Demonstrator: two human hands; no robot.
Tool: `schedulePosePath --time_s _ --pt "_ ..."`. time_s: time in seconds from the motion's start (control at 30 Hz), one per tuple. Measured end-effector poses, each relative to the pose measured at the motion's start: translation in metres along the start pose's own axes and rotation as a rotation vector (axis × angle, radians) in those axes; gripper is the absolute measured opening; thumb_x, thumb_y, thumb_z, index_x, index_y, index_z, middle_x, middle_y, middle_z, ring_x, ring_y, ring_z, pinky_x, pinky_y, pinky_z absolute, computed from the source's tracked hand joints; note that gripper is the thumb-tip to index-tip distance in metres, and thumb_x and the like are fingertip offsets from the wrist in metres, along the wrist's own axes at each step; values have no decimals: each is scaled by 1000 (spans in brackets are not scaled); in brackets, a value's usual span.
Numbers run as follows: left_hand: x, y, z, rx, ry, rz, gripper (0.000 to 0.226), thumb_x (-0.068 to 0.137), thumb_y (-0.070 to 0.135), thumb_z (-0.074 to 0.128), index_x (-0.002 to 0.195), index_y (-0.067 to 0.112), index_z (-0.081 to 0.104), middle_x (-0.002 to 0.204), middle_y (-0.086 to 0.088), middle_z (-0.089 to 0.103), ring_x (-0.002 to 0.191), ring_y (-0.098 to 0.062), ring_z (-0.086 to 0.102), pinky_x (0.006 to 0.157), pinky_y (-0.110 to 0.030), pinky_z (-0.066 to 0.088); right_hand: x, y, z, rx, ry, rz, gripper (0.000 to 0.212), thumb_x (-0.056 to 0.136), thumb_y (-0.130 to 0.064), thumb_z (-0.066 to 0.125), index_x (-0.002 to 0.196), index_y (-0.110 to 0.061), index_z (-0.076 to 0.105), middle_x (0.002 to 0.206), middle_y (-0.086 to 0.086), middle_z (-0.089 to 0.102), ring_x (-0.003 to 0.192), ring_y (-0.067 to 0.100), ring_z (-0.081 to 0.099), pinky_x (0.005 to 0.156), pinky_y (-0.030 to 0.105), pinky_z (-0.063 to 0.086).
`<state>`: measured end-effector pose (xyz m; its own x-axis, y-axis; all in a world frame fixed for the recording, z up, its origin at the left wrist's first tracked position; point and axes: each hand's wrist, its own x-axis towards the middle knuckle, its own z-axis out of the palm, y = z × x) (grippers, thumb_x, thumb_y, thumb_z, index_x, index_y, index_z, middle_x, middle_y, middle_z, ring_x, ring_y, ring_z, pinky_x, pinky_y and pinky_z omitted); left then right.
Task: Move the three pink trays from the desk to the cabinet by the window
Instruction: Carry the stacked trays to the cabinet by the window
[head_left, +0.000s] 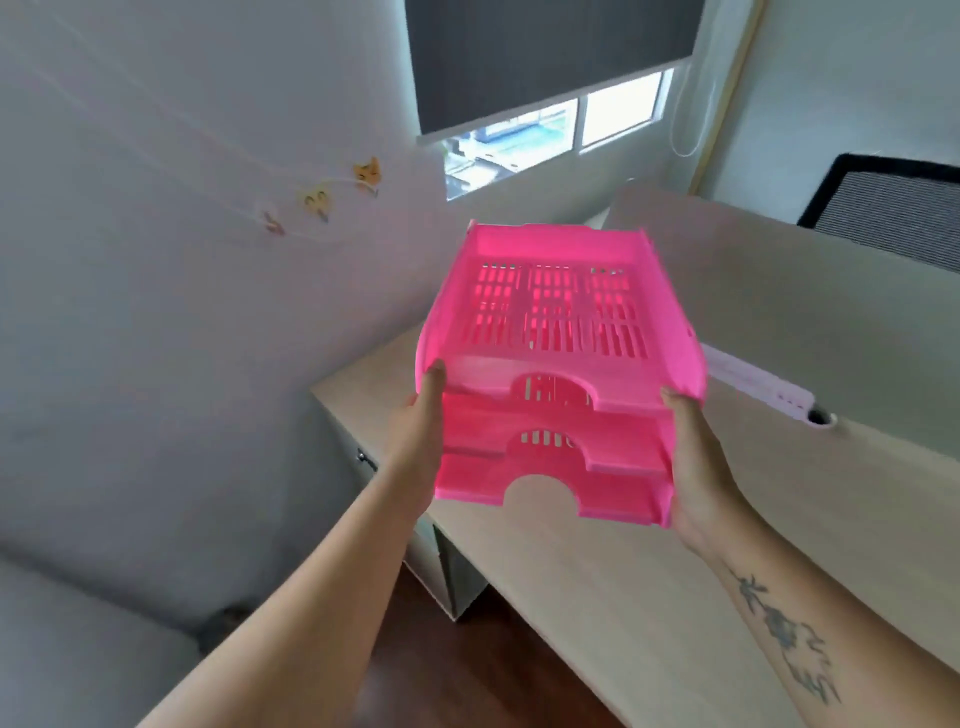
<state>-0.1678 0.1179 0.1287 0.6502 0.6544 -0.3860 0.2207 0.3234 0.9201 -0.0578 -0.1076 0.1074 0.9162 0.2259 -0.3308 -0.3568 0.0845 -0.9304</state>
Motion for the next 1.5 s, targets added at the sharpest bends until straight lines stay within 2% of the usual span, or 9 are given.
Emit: schedulePosePath --time_s 0.13,0.23,0.4,0.57,0.8,0.97,1.1,1.37,1.5 --pt "-33 6 -50 -90 309 33 51 72 73 52 81 25 65 103 -10 71 97 -31 67 95 -50 51 13 -6 54 -55 -252 60 65 61 -75 62 114 -38 66 117 6 72 103 32 69 91 61 52" --pt "-73 3 -87 -163 500 75 57 67 75 51 82 23 69 102 -13 73 97 -34 68 94 -54 51 -1 -5 95 -124 -460 90 62 67 -74 56 113 -35 66 108 9 73 97 34 70 82 65 53" --pt "-156 -12 -158 -278 808 127 63 63 79 55 88 24 72 98 -11 76 93 -34 70 91 -55 53 -61 16 166 -184 -835 123 57 74 -71 54 116 -34 64 110 10 73 100 37 70 85 66 51" --pt "-252 -33 -221 -377 1044 202 57 74 69 59 95 18 73 99 -17 76 86 -37 73 81 -57 57 -150 45 233 -176 -1155 80 46 82 -64 53 118 -36 62 111 13 73 98 37 71 80 65 54" --pt "-368 -62 -302 -412 1262 225 70 68 81 53 108 26 68 101 -13 75 86 -35 74 78 -58 58 -281 96 301 -179 -1459 146 58 83 -64 55 127 -26 60 116 18 71 99 40 70 84 64 53" --pt "-413 -81 -375 -454 1357 170 78 61 86 53 108 25 67 101 -12 75 88 -36 73 77 -60 57 -361 129 347 -242 -1483 126 47 88 -56 55 121 -24 62 110 16 73 94 38 72 81 62 55" --pt "-428 -102 -458 -506 1319 147 86 57 88 53 112 24 66 102 -13 74 89 -37 72 77 -60 57 -420 171 392 -296 -1460 100 48 79 -68 56 112 -35 65 105 10 75 92 36 73 80 62 56" --pt "-422 -114 -611 -404 1192 91 75 65 88 47 110 30 64 103 -10 73 91 -33 72 77 -54 59 -490 238 481 -285 -1298 118 57 76 -67 59 119 -29 62 105 15 75 86 39 74 72 63 57" --pt "-410 -118 -656 -342 1128 102 54 73 83 43 101 40 60 104 -8 73 93 -32 71 79 -53 59 -501 252 508 -378 -1264 69 57 79 -63 55 122 -26 60 103 13 75 85 33 75 70 53 61"
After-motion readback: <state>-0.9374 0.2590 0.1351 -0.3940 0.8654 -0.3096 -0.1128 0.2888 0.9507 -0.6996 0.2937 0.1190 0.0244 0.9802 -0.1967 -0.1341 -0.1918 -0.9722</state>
